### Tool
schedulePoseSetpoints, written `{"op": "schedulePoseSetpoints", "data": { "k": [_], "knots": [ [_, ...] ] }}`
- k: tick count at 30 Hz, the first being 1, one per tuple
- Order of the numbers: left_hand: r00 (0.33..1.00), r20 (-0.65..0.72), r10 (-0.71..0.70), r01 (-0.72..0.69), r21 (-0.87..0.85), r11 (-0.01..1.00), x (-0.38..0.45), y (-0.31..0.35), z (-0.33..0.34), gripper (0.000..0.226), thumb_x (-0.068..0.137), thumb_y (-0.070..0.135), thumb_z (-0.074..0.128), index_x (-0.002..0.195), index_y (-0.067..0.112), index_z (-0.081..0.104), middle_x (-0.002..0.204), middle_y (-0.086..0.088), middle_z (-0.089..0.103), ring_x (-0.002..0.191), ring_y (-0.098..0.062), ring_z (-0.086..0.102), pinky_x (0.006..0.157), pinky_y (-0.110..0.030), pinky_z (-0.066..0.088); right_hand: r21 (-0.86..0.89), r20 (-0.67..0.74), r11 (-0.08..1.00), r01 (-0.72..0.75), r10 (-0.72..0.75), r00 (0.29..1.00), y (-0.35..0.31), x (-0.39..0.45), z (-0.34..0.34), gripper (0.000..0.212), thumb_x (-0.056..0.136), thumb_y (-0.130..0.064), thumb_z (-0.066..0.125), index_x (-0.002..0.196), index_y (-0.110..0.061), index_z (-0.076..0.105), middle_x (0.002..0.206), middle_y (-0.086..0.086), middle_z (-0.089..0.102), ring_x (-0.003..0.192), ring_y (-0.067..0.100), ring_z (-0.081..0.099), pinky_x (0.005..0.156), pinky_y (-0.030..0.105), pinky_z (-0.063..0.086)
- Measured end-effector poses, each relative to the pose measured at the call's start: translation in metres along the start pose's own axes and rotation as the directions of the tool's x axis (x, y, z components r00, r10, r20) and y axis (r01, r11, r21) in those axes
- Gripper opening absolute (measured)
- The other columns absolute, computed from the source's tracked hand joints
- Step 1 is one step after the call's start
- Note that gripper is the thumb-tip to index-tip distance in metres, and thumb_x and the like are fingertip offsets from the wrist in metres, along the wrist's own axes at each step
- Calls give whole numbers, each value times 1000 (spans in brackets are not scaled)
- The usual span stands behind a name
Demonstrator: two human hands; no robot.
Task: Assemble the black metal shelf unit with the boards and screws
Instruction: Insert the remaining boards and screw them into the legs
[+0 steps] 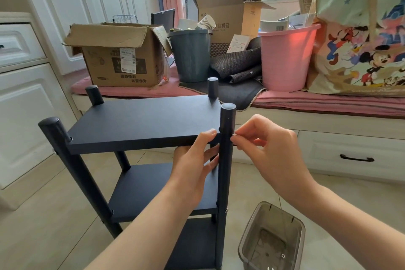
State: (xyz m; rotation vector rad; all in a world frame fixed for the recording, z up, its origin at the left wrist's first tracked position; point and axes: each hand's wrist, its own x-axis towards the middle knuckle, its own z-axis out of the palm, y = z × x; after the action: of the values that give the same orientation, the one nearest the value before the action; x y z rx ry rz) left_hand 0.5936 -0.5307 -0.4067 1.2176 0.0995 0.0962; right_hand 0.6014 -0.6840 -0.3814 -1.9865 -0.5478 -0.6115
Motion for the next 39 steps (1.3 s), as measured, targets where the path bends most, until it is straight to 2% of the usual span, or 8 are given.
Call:
{"op": "schedulePoseSetpoints", "data": {
  "k": [7,12,18,21,26,32,36,39],
  "knots": [
    [1000,-20,-11,11,-14,1000,1,0,0,41,91,36,65,124,13,65,117,-2,74,110,-23,70,101,-45,52,-107,-36,987,121,-126,991,-1,-2,1,12,83,-14,77,81,-15,66,71,-10,68,73,6,66,70,20,53],
    [1000,1,0,0,-18,1000,2,0,-1,38,91,34,65,121,10,66,112,-3,75,106,-22,72,97,-43,53,-49,-36,999,24,-25,999,1,-1,2,15,84,-15,77,78,-18,64,71,-10,69,70,6,68,69,22,54],
    [999,21,27,-27,-15,1000,2,0,-2,51,73,45,69,114,15,68,108,0,76,102,-20,73,89,-39,55,-86,-20,994,60,-62,998,-1,-1,1,16,84,-13,76,78,-16,62,70,-7,69,69,8,67,67,21,52],
    [999,23,28,-28,-4,1000,2,-2,-2,36,86,40,67,112,16,68,107,0,77,103,-19,73,90,-39,54,34,-15,997,-63,63,998,-1,0,0,18,84,-14,77,76,-20,62,68,-8,70,67,6,69,65,24,54],
    [999,2,39,-39,7,999,3,-2,-1,24,94,34,63,109,16,69,104,0,77,100,-19,74,89,-40,54,-33,-22,999,-24,24,999,-1,-2,3,18,85,-14,76,77,-19,61,69,-8,69,68,8,68,66,23,53],
    [999,26,40,-39,-9,999,2,-2,-3,52,78,44,70,118,12,68,112,-4,76,105,-22,73,94,-42,54,-177,-23,977,118,-124,992,-2,0,4,17,86,-11,74,77,-14,60,67,-4,66,62,11,64,63,23,49],
    [998,50,26,-26,-4,1000,1,-2,-3,47,79,44,68,117,16,69,112,-1,76,105,-20,73,94,-41,53,6,-9,999,-46,47,999,-1,1,2,18,85,-13,75,76,-17,61,68,-7,71,64,4,69,63,16,54],
    [997,68,22,-23,3,1000,2,-2,-4,44,79,44,69,115,17,70,112,-1,76,106,-20,73,93,-41,53,-30,-11,1000,3,-3,1000,-2,0,4,16,85,-13,75,78,-15,61,69,-6,71,65,6,68,63,18,53]
  ]
}}
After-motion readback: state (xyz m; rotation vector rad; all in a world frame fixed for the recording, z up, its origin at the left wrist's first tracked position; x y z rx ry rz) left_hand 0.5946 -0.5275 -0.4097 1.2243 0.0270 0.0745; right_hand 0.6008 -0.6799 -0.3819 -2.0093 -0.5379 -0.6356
